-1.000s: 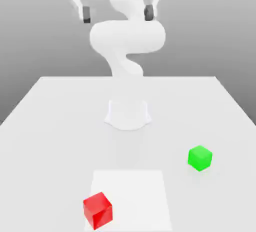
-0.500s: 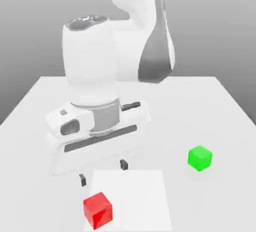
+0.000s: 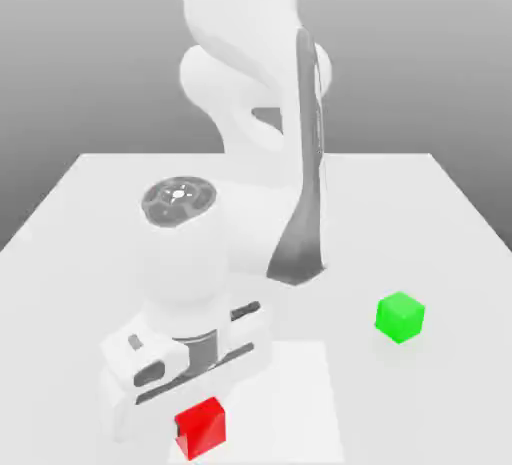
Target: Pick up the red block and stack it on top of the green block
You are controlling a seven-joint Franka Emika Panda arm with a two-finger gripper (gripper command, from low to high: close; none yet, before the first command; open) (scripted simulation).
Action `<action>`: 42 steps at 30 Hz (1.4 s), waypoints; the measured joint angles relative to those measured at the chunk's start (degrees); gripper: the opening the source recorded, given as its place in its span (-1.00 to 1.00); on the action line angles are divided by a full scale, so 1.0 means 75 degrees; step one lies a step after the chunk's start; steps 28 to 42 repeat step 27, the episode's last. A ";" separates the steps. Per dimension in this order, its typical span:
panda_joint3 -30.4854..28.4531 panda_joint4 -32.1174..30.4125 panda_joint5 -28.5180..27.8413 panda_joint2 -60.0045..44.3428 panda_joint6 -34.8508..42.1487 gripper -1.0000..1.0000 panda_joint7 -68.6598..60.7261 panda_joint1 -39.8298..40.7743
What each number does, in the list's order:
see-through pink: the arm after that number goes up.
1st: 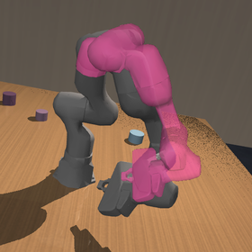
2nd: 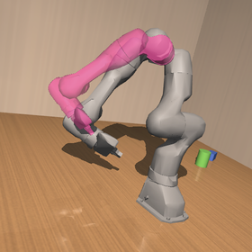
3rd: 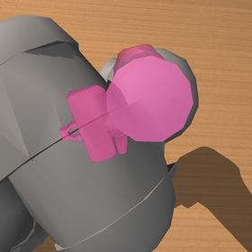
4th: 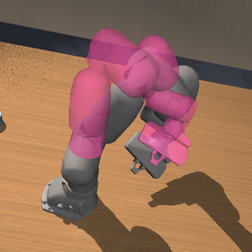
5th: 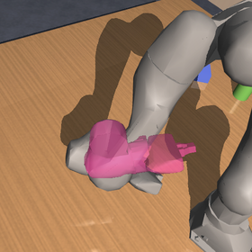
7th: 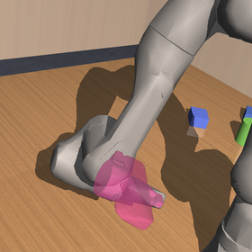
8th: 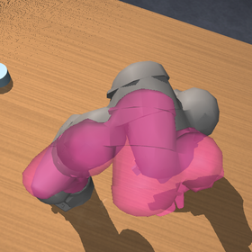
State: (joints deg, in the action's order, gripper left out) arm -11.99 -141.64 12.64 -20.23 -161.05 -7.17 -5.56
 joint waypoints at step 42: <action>0.2186 -0.3296 -0.1727 0.2566 -0.0823 1.00 -0.2164 -0.4061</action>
